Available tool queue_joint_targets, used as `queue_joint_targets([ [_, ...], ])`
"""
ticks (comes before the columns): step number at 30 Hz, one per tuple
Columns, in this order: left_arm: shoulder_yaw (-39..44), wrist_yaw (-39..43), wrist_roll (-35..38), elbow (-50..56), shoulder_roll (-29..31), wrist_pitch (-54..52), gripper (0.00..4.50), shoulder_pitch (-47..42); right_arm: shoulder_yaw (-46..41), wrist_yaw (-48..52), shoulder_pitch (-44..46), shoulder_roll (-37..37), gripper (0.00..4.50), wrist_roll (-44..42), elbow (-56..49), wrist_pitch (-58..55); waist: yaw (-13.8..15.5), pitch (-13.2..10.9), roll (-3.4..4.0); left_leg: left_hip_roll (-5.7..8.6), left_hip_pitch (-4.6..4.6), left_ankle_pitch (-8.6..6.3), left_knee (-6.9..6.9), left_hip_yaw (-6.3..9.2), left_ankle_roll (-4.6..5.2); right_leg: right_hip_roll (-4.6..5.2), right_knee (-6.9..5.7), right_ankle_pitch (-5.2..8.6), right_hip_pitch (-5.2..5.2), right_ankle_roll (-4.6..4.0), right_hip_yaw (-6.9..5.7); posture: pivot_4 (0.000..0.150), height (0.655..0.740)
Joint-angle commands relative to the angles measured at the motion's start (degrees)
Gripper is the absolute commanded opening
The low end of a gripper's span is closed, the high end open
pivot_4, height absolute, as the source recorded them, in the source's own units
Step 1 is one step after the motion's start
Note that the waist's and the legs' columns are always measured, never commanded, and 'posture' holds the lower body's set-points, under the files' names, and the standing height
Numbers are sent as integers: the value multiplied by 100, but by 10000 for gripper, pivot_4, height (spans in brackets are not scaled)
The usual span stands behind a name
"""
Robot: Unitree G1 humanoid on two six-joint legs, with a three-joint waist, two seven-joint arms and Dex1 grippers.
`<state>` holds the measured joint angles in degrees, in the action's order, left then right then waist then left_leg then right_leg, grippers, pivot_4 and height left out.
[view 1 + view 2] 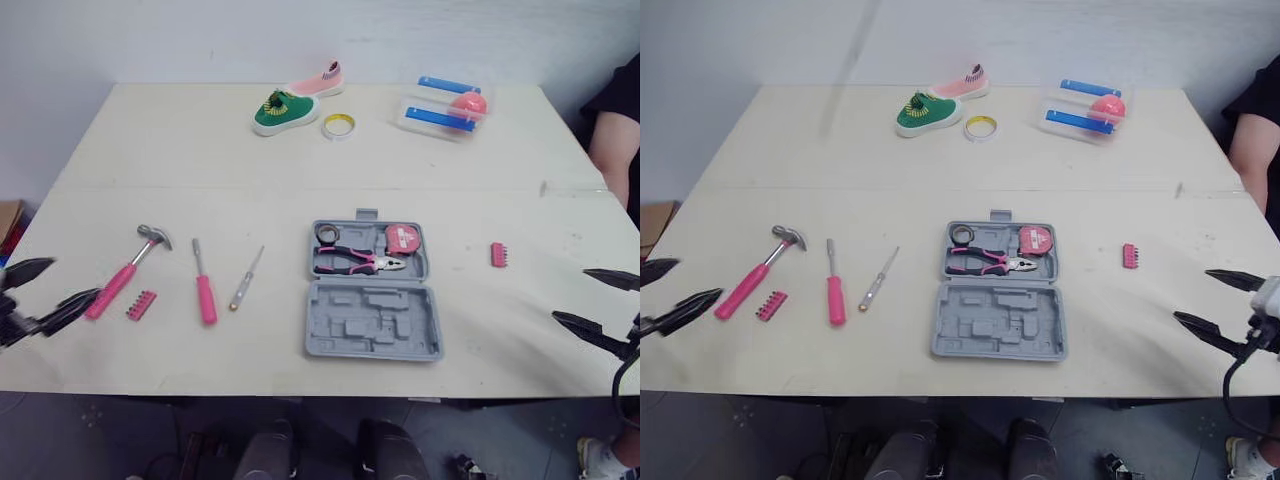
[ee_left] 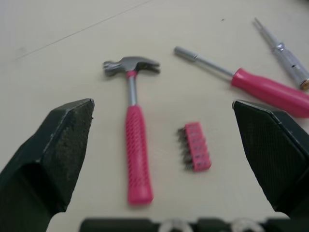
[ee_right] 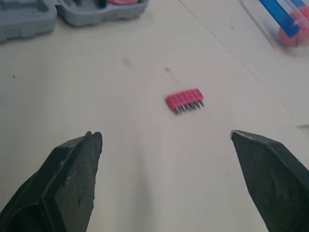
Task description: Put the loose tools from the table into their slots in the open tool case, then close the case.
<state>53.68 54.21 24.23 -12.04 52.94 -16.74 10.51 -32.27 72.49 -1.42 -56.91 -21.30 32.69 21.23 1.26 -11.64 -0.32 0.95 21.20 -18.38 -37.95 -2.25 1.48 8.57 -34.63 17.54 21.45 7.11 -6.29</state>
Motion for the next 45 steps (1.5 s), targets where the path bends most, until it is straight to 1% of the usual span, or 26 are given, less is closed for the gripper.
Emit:
queue_joint_targets([
  [1, 715, -422, -315, -1201, 360, 841, 44428, 167, -248, 31, 76, -262, 45000, 8, 744, 336, -20, 0, 1, -8, 0, -5, 0, -3, -3, 2, 3, 0, 2, -1, 2, 1500, 7400],
  [3, 731, -488, -360, -1499, 446, 936, 44428, 259, -198, 39, 136, -289, 45000, 13, 948, 489, -43, 0, 3, -14, -2, -10, 1, -6, -7, 2, 4, 1, 4, -3, 3, 1500, 7400],
  [4, 710, -462, -337, -1538, 447, 975, 44428, 290, -158, 52, 153, -268, 45000, 6, 975, 536, -54, 0, 4, -14, -3, -24, 1, -7, -31, 4, 3, 1, 4, -4, 5, 1500, 7400],
  [6, 631, -428, -271, -1439, 402, 978, 44428, 319, -41, 94, 199, -150, 45000, -49, 824, 555, -78, 1, 4, -19, -4, -27, 1, -9, -37, 5, 1, -1, 5, -7, 14, 1500, 7400],
  [10, 363, -367, -76, -773, 193, 794, 44428, 300, 156, 120, 371, 230, 45000, -353, 97, 366, -148, 1, 4, -31, -3, -32, 1, -9, -46, 1, 4, -2, 5, -13, 33, 1500, 7400],
  [12, 199, -414, 34, -168, 46, 587, 44428, 330, 303, -8, 417, 437, 45000, -529, -490, -52, -150, 1, 4, -35, -1, -34, 1, -9, -50, -1, 3, -1, 6, -17, 37, 1500, 7400],
  [14, -30, -538, 271, 835, -93, 0, 44428, 398, 520, -103, 437, 743, 45000, -861, -1405, -494, -158, 1, 6, -38, -1, -36, 1, -10, -54, -3, -1, 1, 8, -21, 37, 1500, 7400],
  [15, -113, -595, 331, 1186, -121, -214, 44428, 425, 581, -117, 439, 838, 45000, -960, -1705, -619, -160, 1, 6, -41, 0, -36, 1, -10, -55, -5, -3, 1, 8, -21, 37, 1500, 7400],
  [16, -216, -704, 696, 1758, -124, -843, 44428, 436, 646, -163, 474, 989, 45000, -1159, -2079, -817, -156, 1, 5, -45, 1, -35, 1, -9, -54, -8, -5, 1, 8, -22, 37, 1500, 7400],
  [17, -335, -854, 933, 2219, -104, -1336, 44428, 409, 713, -213, 515, 1101, 45000, -1282, -2347, -972, -148, 1, 6, -48, 1, -35, 0, -10, -54, -11, -15, -1, 6, -24, 39, 1500, 7400],
  [19, -647, -1210, 1180, 2987, 50, -2237, 44428, 314, 867, -274, 572, 1301, 45000, -1434, -2781, -1186, -142, 1, 6, -48, 2, -33, -2, -9, -52, -13, -18, -2, 5, -26, 39, 1500, 7400],
  [22, -1005, -1858, 1466, 3675, 281, -3453, 44428, -14, 1072, -249, 572, 1494, 45000, -1517, -3207, -1322, -110, 1, 6, -48, 1, -20, -2, -6, -34, -17, -20, -2, 3, -26, 39, 1500, 7400],
  [24, -1354, -2276, 1967, 4187, 308, -4171, 44428, -525, 1205, -120, 614, 1587, 45000, -1740, -3510, -1506, -98, 0, 6, -48, 2, -18, -3, -4, -32, -20, -22, -2, 3, -26, 40, 1500, 7400],
  [26, -1884, -2885, 2468, 4622, 119, -4915, 44428, -1302, 1386, 52, 646, 1578, 45000, -2031, -3843, -1891, -85, 0, 6, -48, 2, -17, -6, -4, -31, -22, -25, -2, 2, -26, 40, 1500, 7400],
  [27, -2205, -3268, 2520, 4776, -53, -5357, 44428, -1661, 1477, 173, 684, 1547, 45000, -2079, -3931, -1990, -63, 0, 6, -47, 1, -16, -8, -3, -30, -22, -29, -2, 0, -26, 41, 1500, 7400],
  [31, -3001, -4311, 2381, 5049, -741, -6484, 44428, -2545, 1617, 466, 821, 1501, 45000, -2038, -4005, -2057, -55, 1, 6, -47, -1, -12, -17, -7, -34, -45, -36, -4, 1, -27, 40, 1500, 7400],
  [32, -3344, -4517, 2208, 5054, -873, -6580, 44428, -2660, 1647, 535, 864, 1502, 45000, -1972, -3965, -2004, -52, 1, 6, -49, 0, -8, -17, -8, -38, -80, -34, -4, 3, -27, 36, 1500, 7400],
  [34, -3678, -4767, 1994, 5024, -1077, -6746, 44428, -2816, 1660, 600, 917, 1523, 45000, -1895, -3906, -1948, -51, 1, 5, -56, 0, -5, -18, -12, -42, -97, -32, -4, 4, -27, 37, 1500, 7400],
  [37, -3854, -5039, 1725, 4867, -1468, -6808, 44428, -3003, 1634, 633, 975, 1548, 45000, -1854, -3821, -1932, -19, 2, 5, -61, 0, -3, -22, -17, -45, -101, -34, -4, 6, -28, 40, 1500, 7400],
  [39, -4248, -5269, 1464, 4674, -1823, -6760, 44428, -3158, 1593, 654, 966, 1556, 45000, -1802, -3741, -1869, 13, 2, 5, -61, 0, -3, -24, -17, -45, -101, -35, -4, 6, -29, 40, 1500, 7400],
  [41, -4517, -5390, 1232, 4529, -2047, -6719, 44428, -3243, 1575, 676, 932, 1563, 45000, -1758, -3728, -1814, 38, 2, 5, -60, 0, -2, -29, -17, -44, -101, -36, -4, 4, -30, 41, 1500, 7400],
  [45, -4767, -5342, 897, 4291, -2080, -6609, 44428, -3289, 1514, 609, 893, 1590, 45000, -1759, -3757, -1786, 32, 2, 3, -58, 2, -1, -30, -17, -42, -101, -34, -4, 3, -30, 42, 1500, 7400],
])
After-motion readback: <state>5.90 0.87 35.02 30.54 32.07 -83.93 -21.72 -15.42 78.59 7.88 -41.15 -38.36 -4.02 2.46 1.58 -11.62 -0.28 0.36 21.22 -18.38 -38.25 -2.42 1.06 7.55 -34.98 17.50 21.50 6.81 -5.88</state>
